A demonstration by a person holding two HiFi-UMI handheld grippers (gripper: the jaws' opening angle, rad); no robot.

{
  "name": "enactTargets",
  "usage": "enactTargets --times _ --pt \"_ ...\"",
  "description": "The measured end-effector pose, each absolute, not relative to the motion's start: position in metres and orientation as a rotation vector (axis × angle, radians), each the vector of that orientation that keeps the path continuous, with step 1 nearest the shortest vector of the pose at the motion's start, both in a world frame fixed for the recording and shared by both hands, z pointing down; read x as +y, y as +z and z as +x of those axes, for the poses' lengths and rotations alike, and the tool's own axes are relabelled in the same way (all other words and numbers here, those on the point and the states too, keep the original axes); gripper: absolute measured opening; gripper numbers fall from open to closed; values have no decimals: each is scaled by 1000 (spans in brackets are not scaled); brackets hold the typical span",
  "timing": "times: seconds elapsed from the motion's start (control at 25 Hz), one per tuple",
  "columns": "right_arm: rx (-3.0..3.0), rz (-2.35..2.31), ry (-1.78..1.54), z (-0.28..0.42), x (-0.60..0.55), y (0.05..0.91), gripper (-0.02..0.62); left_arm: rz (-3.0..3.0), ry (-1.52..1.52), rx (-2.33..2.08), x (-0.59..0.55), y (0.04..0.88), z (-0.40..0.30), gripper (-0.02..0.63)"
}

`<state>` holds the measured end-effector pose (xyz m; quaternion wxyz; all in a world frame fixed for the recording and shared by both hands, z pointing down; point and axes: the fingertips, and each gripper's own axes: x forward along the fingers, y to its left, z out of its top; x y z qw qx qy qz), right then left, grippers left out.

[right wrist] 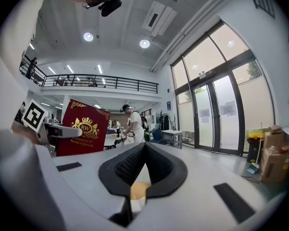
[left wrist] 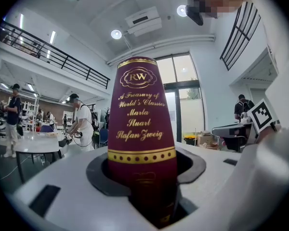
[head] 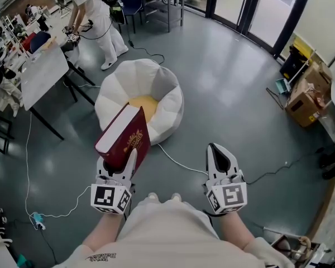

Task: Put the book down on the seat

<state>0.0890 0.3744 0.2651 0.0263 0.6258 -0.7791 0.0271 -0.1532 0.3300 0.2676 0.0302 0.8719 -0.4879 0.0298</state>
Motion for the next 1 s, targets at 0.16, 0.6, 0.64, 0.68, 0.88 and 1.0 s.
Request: enactTargets --times 0.16,0.6,0.64,0.68,0.88,1.0 --pt "-2421 1925 127 100 375 267 -2 2684 86 -1528 329 265 -146 230" --pt "-2415 1990 56 116 370 254 -2 2718 51 -1519 329 258 -129 230" --pt "-2413 1988 60 115 368 256 -2 2710 57 -1521 327 262 -130 230" --pt "-2408 1990 64 114 366 259 -2 2701 65 -1522 325 268 -130 230" --pt "-2390 2014 31 112 353 272 -2 2683 40 -1512 309 290 -131 230" --pt "-2381 2016 25 112 341 288 -2 2683 25 -1501 296 308 -132 230"
